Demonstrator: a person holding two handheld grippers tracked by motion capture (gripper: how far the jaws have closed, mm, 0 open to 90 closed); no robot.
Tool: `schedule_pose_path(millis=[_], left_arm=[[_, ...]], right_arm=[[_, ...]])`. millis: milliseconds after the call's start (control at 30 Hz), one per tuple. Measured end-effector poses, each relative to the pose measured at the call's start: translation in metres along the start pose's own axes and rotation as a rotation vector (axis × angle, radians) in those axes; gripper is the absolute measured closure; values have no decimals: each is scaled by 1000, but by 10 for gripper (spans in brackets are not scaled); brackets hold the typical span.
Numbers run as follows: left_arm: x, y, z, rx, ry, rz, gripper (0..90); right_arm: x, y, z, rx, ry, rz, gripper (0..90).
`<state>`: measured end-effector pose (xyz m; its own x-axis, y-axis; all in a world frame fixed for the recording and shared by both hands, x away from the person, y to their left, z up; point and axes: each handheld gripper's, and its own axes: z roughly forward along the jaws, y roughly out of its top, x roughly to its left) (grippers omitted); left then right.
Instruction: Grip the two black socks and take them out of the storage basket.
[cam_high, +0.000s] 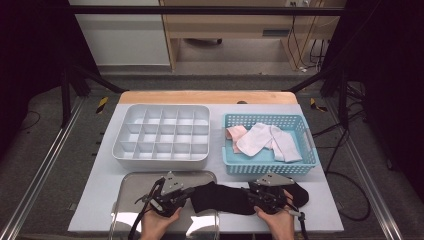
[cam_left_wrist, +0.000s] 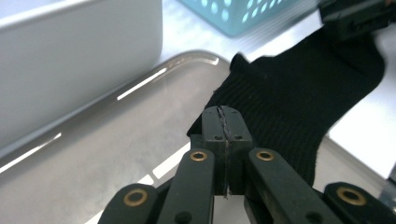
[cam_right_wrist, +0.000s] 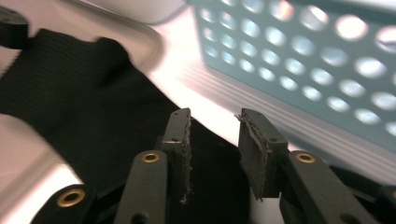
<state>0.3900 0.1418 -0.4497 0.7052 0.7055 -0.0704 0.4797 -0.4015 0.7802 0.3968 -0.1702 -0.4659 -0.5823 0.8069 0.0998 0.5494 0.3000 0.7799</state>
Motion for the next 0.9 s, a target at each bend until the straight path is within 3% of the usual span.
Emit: schedule_pose_path(millis=[100, 233, 333, 567, 633, 733, 833, 900], left_arm=[[-1, 3, -5, -36, 10, 14, 894], [-2, 5, -5, -46, 10, 19, 894], [-2, 4, -3, -35, 15, 20, 894], [-2, 0, 6, 19, 29, 20, 869], [-2, -2, 7, 25, 33, 17, 840], [-2, -4, 9, 39, 27, 2, 724], [-3, -6, 10, 48, 27, -4, 637], [-2, -7, 11, 57, 28, -11, 629]], right_arm=[[8, 3, 0, -19, 36, -21, 622], [12, 9, 7, -27, 72, -19, 622], [13, 13, 20, -7, 99, -12, 616], [14, 12, 38, 32, 95, -21, 634], [15, 11, 41, 54, 93, -31, 663], [19, 9, 43, 69, 79, -55, 760], [20, 10, 42, 90, 86, -44, 895], [19, 11, 42, 100, 98, -34, 900]])
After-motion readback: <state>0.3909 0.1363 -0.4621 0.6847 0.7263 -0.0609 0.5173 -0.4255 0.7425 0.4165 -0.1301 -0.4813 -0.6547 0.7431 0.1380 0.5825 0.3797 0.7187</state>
